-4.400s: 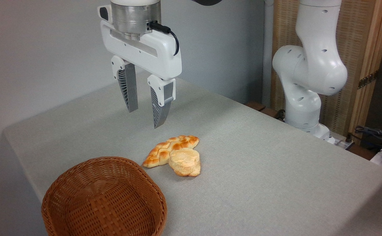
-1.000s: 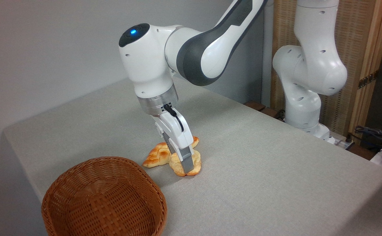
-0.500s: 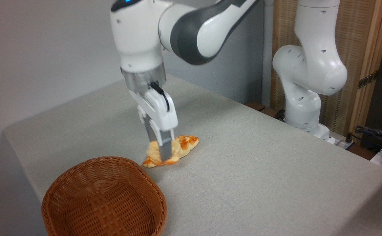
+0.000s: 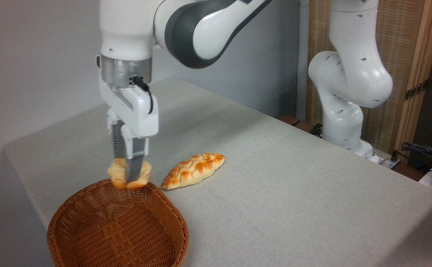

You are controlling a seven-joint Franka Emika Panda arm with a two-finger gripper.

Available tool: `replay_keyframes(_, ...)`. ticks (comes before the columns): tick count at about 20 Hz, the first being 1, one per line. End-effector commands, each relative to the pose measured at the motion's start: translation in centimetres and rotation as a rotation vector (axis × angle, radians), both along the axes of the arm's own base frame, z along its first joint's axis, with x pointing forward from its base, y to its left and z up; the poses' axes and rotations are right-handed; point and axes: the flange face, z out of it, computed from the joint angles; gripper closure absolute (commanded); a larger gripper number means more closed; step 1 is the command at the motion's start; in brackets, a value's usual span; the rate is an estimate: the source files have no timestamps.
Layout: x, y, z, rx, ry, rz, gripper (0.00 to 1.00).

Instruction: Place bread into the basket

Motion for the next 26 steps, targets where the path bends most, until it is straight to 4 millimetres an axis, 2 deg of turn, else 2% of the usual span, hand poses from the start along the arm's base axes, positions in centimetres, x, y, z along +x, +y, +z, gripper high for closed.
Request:
replay_keyframes(1, 2.1, -1.5, -1.5, -0.071, -0.052, 0.025, 0.36)
replay_keyframes(2, 2.5, -1.6, -2.0, -0.073, -0.064, 0.027, 0.13)
replay_keyframes(3, 2.7, -1.9, -2.5, -0.075, -0.066, 0.025, 0.0)
replay_keyframes(4, 2.6, -2.7, -2.9, -0.079, -0.059, 0.013, 0.0)
replay_keyframes(8, 3.0, -2.8, -4.6, -0.072, -0.035, 0.013, 0.0)
replay_keyframes(14, 3.2, -2.5, -4.6, -0.067, -0.053, 0.015, 0.0)
replay_keyframes(15, 3.2, -2.4, -4.0, -0.07, -0.062, 0.017, 0.0)
replay_keyframes(19, 1.4, -1.7, 0.7, -0.083, -0.078, 0.038, 0.0)
replay_keyframes(23, -1.9, -1.8, 2.9, -0.064, 0.057, 0.014, 0.0)
replay_keyframes(26, -3.6, -1.4, 2.5, -0.013, 0.175, 0.004, 0.0)
